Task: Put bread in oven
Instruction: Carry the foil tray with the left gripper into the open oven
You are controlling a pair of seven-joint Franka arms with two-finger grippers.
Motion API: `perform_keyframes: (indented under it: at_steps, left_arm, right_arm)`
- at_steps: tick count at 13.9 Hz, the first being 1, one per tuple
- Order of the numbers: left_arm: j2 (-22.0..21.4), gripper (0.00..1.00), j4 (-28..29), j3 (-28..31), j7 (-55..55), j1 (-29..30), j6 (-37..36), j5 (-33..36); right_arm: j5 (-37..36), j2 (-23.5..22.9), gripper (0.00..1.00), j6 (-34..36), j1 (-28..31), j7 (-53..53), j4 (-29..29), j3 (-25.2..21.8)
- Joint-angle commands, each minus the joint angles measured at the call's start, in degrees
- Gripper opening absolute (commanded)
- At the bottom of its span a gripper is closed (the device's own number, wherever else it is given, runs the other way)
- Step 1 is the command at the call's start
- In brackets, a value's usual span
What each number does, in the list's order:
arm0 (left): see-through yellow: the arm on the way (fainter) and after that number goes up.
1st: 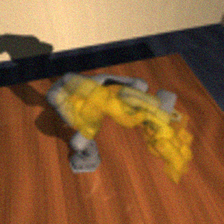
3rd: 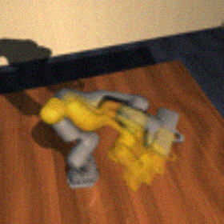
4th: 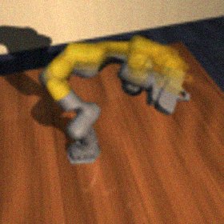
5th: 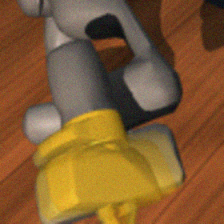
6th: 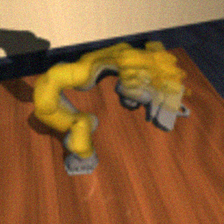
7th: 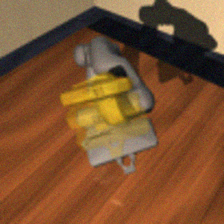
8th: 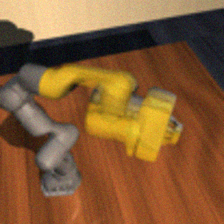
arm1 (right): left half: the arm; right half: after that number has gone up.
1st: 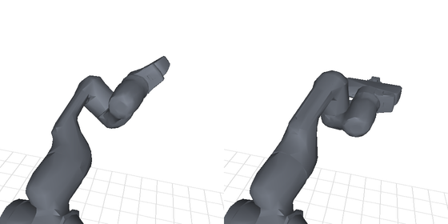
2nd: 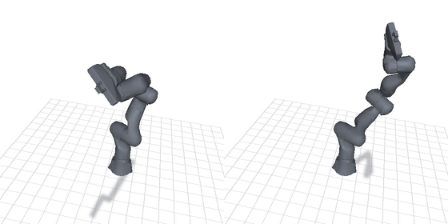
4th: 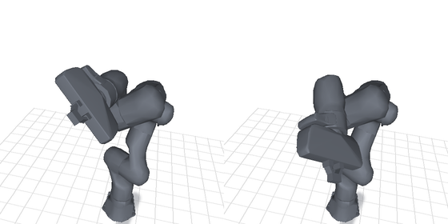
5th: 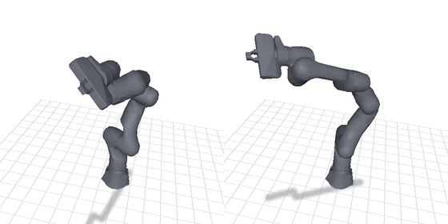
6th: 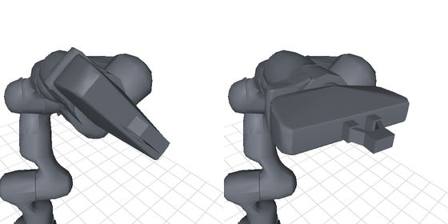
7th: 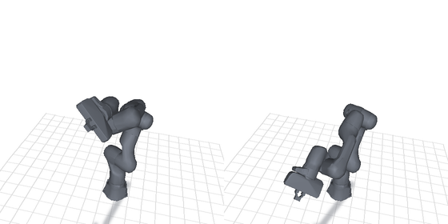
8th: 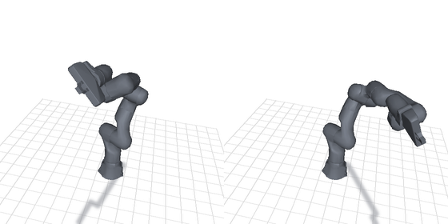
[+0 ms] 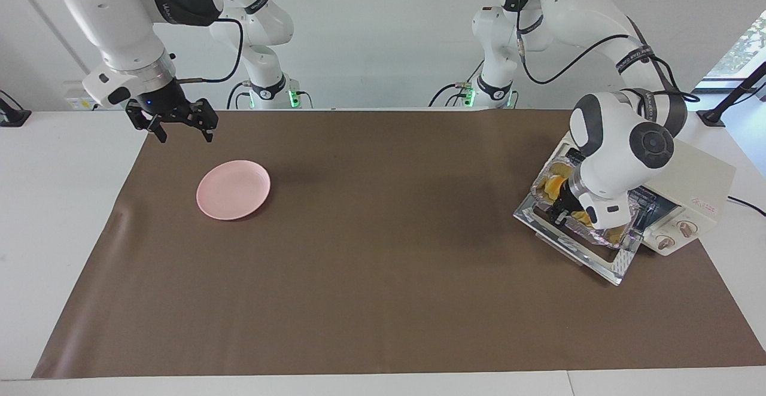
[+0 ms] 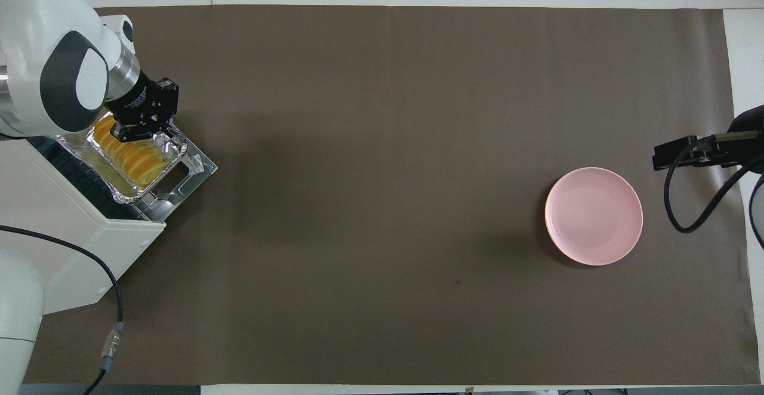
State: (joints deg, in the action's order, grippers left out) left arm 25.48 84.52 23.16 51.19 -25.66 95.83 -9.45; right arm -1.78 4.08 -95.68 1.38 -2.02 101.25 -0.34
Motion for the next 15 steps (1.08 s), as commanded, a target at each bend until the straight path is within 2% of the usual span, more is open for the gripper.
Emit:
perform_keyframes:
  at_steps: [1, 4, 15]
  left_arm:
    - [-2.9, 0.00, 4.8, 0.5, -0.9, 0.0, 2.4, -0.1]
    - [-3.2, 0.00, 6.0, 0.5, -2.3, -0.1, 2.8, 3.5]
    - [-3.6, 0.00, 7.5, 0.7, -5.1, 2.9, 5.9, 3.9]
  right_arm:
    - [-0.5, 0.9, 1.00, 0.8, 0.6, 0.3, 0.6, 0.4]
    - [-0.5, 0.9, 1.00, 0.8, 0.6, 0.3, 0.6, 0.4]
    - [-0.5, 0.9, 1.00, 0.8, 0.6, 0.3, 0.6, 0.4]
